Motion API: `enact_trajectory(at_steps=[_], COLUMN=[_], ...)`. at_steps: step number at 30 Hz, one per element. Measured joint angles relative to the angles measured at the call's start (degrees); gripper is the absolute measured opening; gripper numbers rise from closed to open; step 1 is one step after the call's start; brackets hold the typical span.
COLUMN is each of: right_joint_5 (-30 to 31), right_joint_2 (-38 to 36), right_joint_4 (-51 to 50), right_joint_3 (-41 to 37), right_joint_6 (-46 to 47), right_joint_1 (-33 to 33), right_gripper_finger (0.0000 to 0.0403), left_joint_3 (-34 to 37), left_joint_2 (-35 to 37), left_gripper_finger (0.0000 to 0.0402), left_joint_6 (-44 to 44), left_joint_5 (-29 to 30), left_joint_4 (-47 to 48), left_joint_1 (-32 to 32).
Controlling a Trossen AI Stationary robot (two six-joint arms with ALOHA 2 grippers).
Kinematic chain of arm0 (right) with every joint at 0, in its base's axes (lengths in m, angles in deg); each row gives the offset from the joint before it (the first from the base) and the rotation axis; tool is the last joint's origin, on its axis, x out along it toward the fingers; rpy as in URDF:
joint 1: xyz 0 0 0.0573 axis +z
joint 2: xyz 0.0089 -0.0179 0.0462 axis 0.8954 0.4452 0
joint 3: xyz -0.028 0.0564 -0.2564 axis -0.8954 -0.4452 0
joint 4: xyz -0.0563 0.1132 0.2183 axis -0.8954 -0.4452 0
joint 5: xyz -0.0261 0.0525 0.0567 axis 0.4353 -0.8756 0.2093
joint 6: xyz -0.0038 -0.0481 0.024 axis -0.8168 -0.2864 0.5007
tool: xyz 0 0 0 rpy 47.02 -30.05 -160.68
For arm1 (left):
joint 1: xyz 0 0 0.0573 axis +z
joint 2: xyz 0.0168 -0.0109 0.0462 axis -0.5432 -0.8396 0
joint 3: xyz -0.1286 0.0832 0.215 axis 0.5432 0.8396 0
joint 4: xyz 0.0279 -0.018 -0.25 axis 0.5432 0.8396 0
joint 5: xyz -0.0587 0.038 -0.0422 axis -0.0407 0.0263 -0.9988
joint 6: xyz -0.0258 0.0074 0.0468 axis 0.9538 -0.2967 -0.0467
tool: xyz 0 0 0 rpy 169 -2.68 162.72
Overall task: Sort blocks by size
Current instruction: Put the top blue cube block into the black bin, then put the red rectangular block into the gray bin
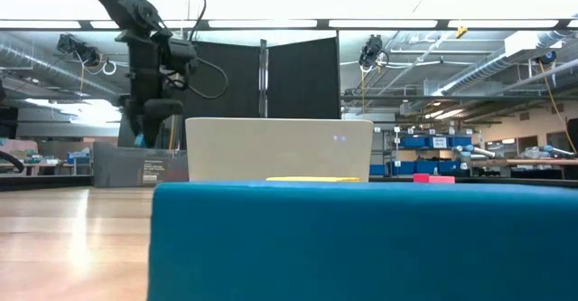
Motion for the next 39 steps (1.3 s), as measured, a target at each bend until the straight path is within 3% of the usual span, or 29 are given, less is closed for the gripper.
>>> enact_trajectory(at_steps=[5, 7, 9, 13, 17, 20, 24, 28, 33, 37, 39], right_joint_5=[0.0, -0.1, -0.1, -0.1, -0.1, -0.1, -0.1, -1.3, -2.6, -2.7, -2.7], right_joint_2=[0.0, 0.0, 0.0, 0.0, 0.0, 0.0, 0.0, 0.0, 0.0, 0.0, 0.0], right_joint_4=[3.9, 5.5, 6.8, 7.2, 7.3, 8.3, 10.0, 11.8, 12.1, 10.3, 4.8], right_joint_3=[-4.1, -5.5, -6.5, -7.4, -7.4, -7.4, -7.4, -7.4, -7.4, -7.4, -7.4], right_joint_6=[1.4, 1.7, 2.3, 3.3, 2.9, 1.3, -0.8, -1.7, -0.1, 1.0, 5.1], right_joint_1=[0.0, 0.0, 0.0, 0.0, 0.0, -0.5, -1.6, -3.1, -3.6, -3.2, -3.2], right_gripper_finger=[0.0302, 0.0302, 0.0302, 0.03, 0.0296, 0.0295, 0.0296, 0.0295, 0.0289, 0.0288, 0.0289], left_joint_3=[-0.8, -1.6, -2.7, -5.2, -7.2, -7.6, -7.6, -7.6, -7.6, -7.6, -7.6], left_joint_2=[0.0, 0.7, 2.4, 8.5, 16.6, 21.9, 25.6, 25.5, 20.2, 14.4, 11.9], left_gripper_finger=[0.0326, 0.037, 0.0389, 0.0371, 0.0338, 0.0317, 0.0301, 0.0298, 0.0298, 0.0298, 0.0298], left_joint_6=[-0.7, -0.7, -0.9, -0.4, 1.3, 2.2, 12.5, 23.4, 31.4, 36.1, 38.5], left_joint_5=[0.3, 0.2, -0.2, -2.0, -7.8, -10.9, -11.1, -11.0, -10.9, -10.6, -9.7], left_joint_4=[0.5, 0.8, 2.2, 7.8, 15.7, 22.7, 27.5, 27.1, 26.1, 26.1, 24.6], left_joint_1=[0.0, -0.1, -0.6, -3.0, -8.8, -17.6, -33.8, -50.1, -66.8, -74.9, -77.4])
